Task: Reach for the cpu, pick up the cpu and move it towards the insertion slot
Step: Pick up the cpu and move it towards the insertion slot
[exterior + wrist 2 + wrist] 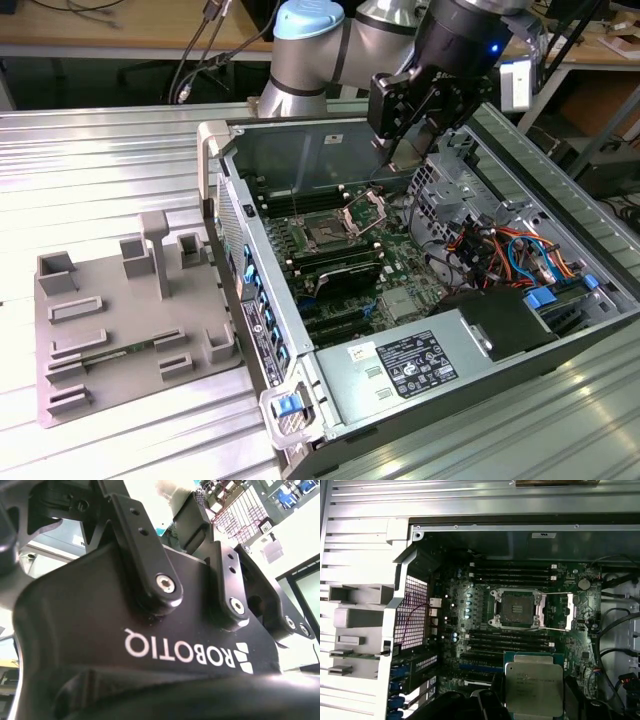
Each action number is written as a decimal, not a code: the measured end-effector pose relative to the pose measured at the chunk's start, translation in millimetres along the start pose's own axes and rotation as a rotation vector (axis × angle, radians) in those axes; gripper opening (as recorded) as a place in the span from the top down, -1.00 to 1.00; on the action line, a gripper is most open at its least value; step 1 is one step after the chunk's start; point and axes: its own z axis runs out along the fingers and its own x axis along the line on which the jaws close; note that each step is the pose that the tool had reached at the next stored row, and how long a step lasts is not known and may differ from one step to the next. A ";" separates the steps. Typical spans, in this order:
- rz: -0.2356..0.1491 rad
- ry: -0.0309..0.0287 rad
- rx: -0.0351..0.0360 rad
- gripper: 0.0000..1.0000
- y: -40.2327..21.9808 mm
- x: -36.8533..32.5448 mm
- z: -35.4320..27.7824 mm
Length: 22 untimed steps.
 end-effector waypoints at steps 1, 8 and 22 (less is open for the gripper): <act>0.000 0.0000 0.0000 -0.09 -0.1 -1.2 0.0; 0.071 -0.0066 -0.0322 -0.09 -1.2 -11.0 7.1; 0.071 -0.0065 -0.0321 -0.09 -2.5 -27.6 9.9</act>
